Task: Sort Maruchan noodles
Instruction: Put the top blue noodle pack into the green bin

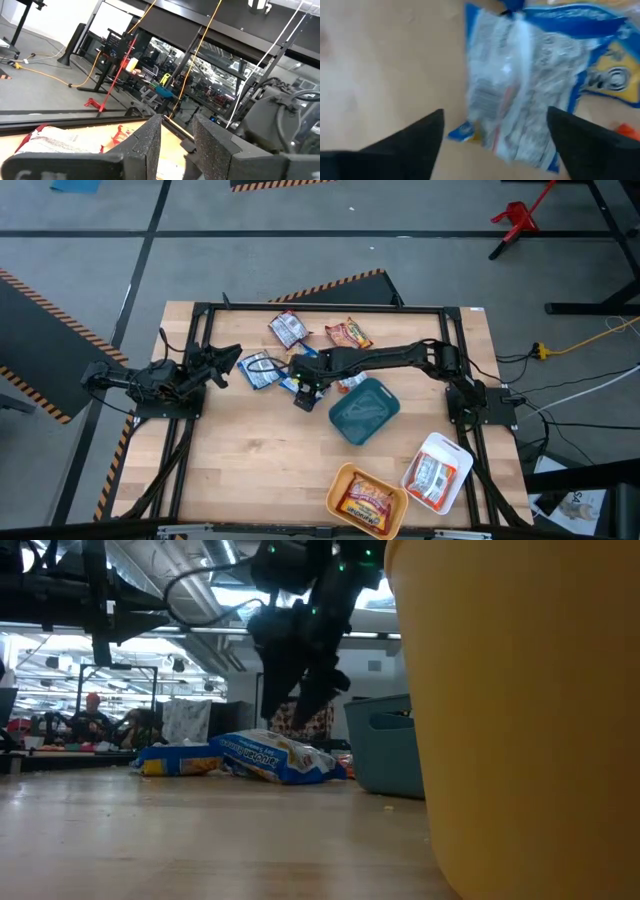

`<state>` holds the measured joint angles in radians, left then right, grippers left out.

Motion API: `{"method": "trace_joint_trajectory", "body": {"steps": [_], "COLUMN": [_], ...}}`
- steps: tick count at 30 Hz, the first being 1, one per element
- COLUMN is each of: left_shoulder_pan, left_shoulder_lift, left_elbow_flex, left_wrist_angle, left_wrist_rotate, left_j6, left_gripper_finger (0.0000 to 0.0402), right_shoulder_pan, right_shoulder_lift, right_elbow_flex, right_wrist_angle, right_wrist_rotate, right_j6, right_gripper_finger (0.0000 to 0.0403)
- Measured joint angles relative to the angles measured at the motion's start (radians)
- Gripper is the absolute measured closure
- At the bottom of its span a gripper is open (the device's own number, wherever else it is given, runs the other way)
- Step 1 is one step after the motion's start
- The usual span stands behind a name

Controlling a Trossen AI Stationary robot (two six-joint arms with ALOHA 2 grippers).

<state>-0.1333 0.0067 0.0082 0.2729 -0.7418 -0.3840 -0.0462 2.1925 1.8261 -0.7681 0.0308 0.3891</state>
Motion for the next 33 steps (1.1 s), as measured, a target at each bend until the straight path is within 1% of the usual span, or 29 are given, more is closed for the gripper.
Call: {"method": "trace_joint_trajectory", "body": {"steps": [2,4,6,9,11,14,17,24,25,30,33], "left_shoulder_pan": [0.000,0.000,0.000,0.000,0.000,0.000,0.000,0.000,0.000,0.000,0.000], "left_shoulder_lift": [0.000,0.000,0.000,0.000,0.000,0.000,0.000,0.000,0.000,0.000,0.000], "left_elbow_flex": [0.000,0.000,0.000,0.000,0.000,0.000,0.000,0.000,0.000,0.000,0.000], "left_wrist_angle": [-0.007,-0.010,-0.013,-0.013,-0.013,-0.013,-0.013,-0.013,-0.013,-0.013,-0.013], "left_wrist_rotate": [0.000,0.000,0.000,0.000,0.000,0.000,0.000,0.000,0.000,0.000,0.000], "left_j6": [0.000,0.000,0.000,0.000,0.000,0.001,0.001,0.001,0.001,0.001,0.001], "left_gripper_finger": [0.0294,0.0294,0.0294,0.0294,0.0294,0.0294,0.0294,0.0294,0.0294,0.0294,0.0294], "right_shoulder_pan": [0.000,-0.002,-0.007,-0.007,-0.007,-0.007,-0.007,-0.007,-0.007,-0.009,-0.007], "right_shoulder_lift": [0.000,0.000,0.000,0.000,0.000,0.000,0.000,-0.002,-0.002,-0.002,0.000], "right_elbow_flex": [-0.030,-0.050,-0.067,-0.094,-0.104,-0.106,-0.107,-0.106,-0.106,-0.106,-0.082], "right_wrist_angle": [0.004,0.002,0.031,0.041,0.050,0.045,0.044,0.046,0.046,0.042,0.012], "right_wrist_rotate": [0.050,0.079,0.080,0.067,0.067,0.071,0.070,0.017,0.011,0.003,-0.005], "right_j6": [0.029,0.049,0.050,0.052,0.052,0.056,0.057,0.050,0.048,0.051,0.051], "right_gripper_finger": [0.0044,0.0036,0.0039,0.0060,0.0083,0.0132,0.0198,0.0372,0.0387,0.0399,0.0401]}}
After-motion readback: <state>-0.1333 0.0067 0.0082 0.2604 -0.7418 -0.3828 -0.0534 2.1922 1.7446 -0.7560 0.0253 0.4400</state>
